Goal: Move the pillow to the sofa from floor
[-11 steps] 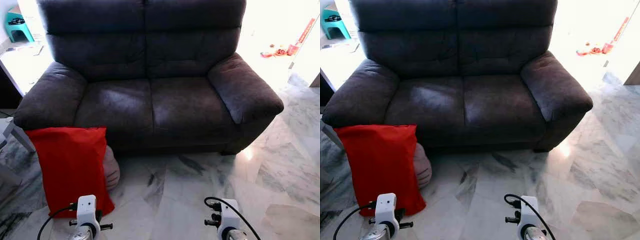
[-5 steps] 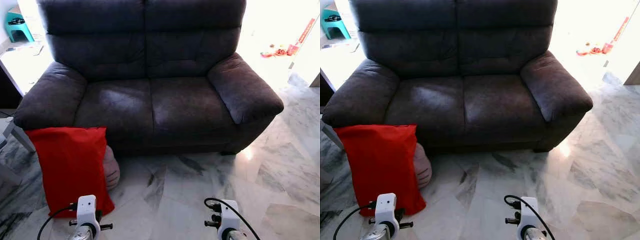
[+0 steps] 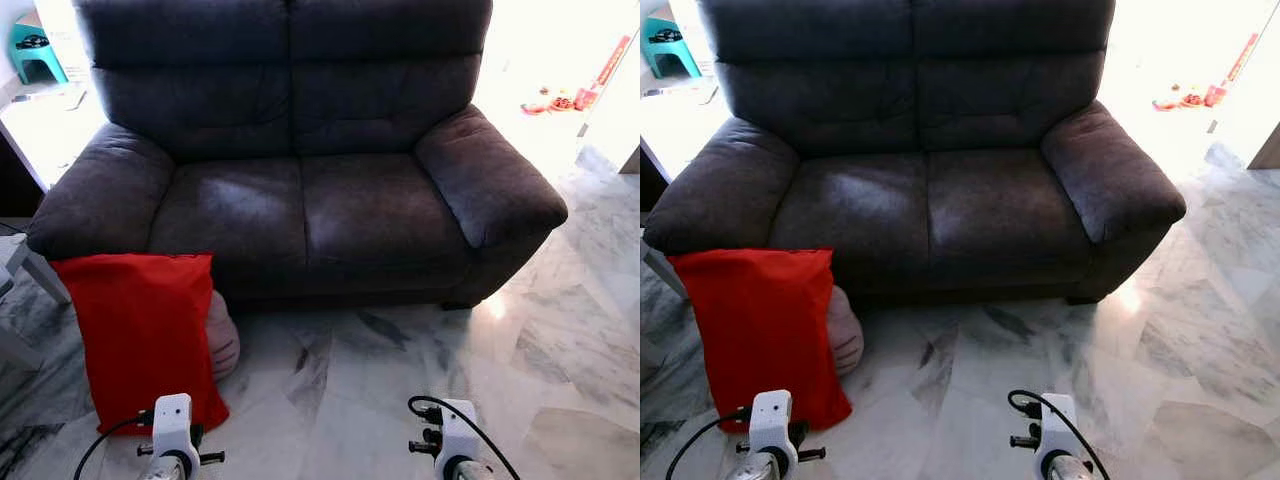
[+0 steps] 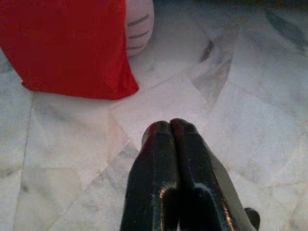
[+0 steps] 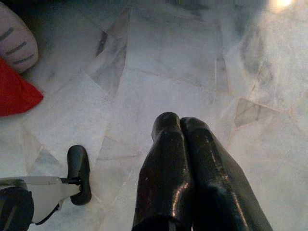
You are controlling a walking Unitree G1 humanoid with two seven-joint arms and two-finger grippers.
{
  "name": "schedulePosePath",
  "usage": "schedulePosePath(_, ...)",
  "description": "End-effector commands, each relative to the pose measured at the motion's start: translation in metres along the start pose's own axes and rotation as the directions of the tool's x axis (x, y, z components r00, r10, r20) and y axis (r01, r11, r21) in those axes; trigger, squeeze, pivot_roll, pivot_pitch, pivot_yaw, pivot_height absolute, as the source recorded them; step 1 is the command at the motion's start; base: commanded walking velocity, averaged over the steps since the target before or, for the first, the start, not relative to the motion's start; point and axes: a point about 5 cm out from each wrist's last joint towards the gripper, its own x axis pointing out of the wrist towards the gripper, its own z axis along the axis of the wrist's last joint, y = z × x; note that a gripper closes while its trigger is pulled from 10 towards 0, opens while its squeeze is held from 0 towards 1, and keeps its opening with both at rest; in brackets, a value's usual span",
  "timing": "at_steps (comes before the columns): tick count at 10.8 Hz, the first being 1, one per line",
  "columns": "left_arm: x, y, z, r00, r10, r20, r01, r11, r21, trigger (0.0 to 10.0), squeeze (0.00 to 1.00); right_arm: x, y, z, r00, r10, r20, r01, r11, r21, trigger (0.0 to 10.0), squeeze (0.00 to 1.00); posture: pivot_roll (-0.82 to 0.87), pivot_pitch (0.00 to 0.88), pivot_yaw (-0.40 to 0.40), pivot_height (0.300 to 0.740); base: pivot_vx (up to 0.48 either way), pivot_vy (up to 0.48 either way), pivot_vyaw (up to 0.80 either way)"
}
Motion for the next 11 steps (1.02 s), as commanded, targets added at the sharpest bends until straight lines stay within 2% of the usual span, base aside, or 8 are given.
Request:
schedulePosePath(1,-0.0020,0.0003,-0.0068,1.000,-0.001,-0.024,0.001,1.000,0.020,10.0,0.00,-0.0003,0.0011,-0.0014,1.000,0.012,-0.001,-0.012,1.000,0.000,10.0,0.00,0.08,0.092,-0.002,0.740,0.000,0.000,0.80)
schedulePosePath(4,-0.0020,0.0009,-0.0073,1.000,0.005,-0.030,-0.004,1.000,0.020,10.0,0.00,0.0002,0.0041,-0.0006,1.000,0.027,0.002,-0.027,1.000,0.008,10.0,0.00,0.09,0.092,-0.002,0.740,0.000,0.000,0.80)
schedulePosePath(11,-0.0021,0.0009,-0.0076,1.000,0.010,-0.029,-0.009,1.000,0.019,10.0,0.00,0.0001,0.0045,-0.0013,1.000,0.031,-0.002,-0.031,1.000,0.000,10.0,0.00,0.09,0.086,-0.001,0.740,0.000,0.000,0.63)
